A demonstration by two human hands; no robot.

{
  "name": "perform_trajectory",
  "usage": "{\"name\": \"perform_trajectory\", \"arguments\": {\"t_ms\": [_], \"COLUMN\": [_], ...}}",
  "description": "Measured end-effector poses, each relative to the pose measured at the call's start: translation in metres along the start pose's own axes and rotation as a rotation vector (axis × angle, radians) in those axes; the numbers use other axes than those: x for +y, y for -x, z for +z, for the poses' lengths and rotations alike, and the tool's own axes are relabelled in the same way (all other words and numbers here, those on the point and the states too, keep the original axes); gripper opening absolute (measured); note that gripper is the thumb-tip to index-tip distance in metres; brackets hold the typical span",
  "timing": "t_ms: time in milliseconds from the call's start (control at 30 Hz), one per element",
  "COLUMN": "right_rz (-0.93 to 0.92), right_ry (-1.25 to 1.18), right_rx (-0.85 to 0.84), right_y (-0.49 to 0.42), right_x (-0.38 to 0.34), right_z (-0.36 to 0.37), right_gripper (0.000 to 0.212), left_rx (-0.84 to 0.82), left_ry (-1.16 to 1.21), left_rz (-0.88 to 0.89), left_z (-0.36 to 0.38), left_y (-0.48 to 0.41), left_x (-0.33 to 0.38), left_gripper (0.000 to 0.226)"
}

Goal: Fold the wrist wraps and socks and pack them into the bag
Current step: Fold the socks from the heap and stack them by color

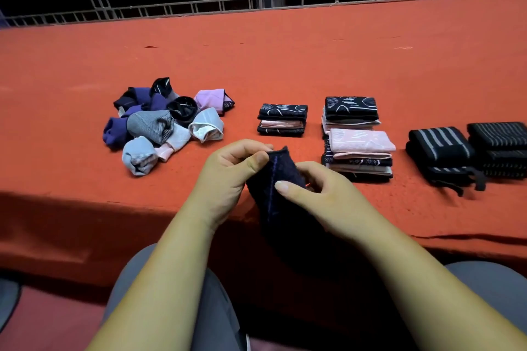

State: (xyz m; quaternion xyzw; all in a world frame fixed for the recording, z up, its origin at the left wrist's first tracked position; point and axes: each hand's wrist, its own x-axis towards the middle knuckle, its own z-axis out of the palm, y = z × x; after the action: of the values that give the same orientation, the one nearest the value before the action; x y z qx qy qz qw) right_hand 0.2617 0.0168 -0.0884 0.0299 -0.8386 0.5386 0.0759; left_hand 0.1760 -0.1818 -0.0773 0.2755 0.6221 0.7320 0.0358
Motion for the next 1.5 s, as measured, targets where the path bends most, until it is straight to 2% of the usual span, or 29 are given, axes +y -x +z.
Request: {"name": "perform_trajectory", "arguments": {"t_ms": [67,167,267,333,433,500,667,733,933,1067,1133,1200,1333,1500], "right_rz": [0.011,0.011,0.014,0.021,0.023,0.024,0.055,0.026,0.01,0.018,0.001,-0.004,0.009,0.001], "right_ry": [-0.144,-0.28,-0.315,-0.332,-0.411,-0.46,-0.584,-0.558,-0.414,-0.229,-0.175,-0.203,-0.258,-0.271], "right_rx": [0.018,0.038,0.091,0.108,0.111,0.099,-0.082,-0.092,0.045,0.02,0.02,0.036,0.054,0.002], "right_y": [-0.002,-0.006,-0.007,-0.007,-0.007,-0.006,-0.004,-0.004,-0.005,-0.008,-0.008,-0.009,-0.009,-0.005], "right_x": [0.004,0.009,0.011,0.012,0.015,0.015,0.018,0.018,0.017,0.017,0.015,0.015,0.015,0.016], "right_z": [0.001,-0.001,-0.004,-0.007,-0.014,-0.016,-0.027,-0.029,-0.027,-0.026,-0.026,-0.028,-0.037,-0.042], "right_gripper": [0.024,0.021,0.026,0.022,0.018,0.023,0.04,0.036,0.027,0.06,0.051,0.035,0.017,0.027], "left_rx": [-0.042,-0.049,0.01,0.007,-0.093,-0.075,-0.016,-0.019,-0.039,0.0,0.024,0.049,0.052,0.039], "left_ry": [-0.032,-0.101,-0.053,0.039,0.083,0.066,0.081,0.062,0.057,0.063,0.054,0.068,0.142,0.112], "left_rz": [0.027,0.001,-0.154,-0.272,-0.354,-0.347,-0.314,-0.311,-0.278,-0.243,-0.222,-0.207,-0.233,-0.324], "left_z": [-0.001,-0.004,-0.004,-0.007,-0.01,-0.01,-0.006,-0.006,-0.001,0.002,0.004,0.005,0.006,0.005], "left_y": [-0.001,-0.003,-0.001,0.0,0.003,0.004,0.004,0.004,0.004,0.005,0.005,0.004,0.004,0.005], "left_x": [-0.001,-0.005,-0.009,-0.011,-0.013,-0.011,-0.008,-0.008,-0.004,-0.004,-0.005,-0.005,-0.004,-0.002], "left_gripper": [0.009,0.011,0.04,0.049,0.033,0.025,0.03,0.029,0.029,0.03,0.03,0.033,0.037,0.027]}}
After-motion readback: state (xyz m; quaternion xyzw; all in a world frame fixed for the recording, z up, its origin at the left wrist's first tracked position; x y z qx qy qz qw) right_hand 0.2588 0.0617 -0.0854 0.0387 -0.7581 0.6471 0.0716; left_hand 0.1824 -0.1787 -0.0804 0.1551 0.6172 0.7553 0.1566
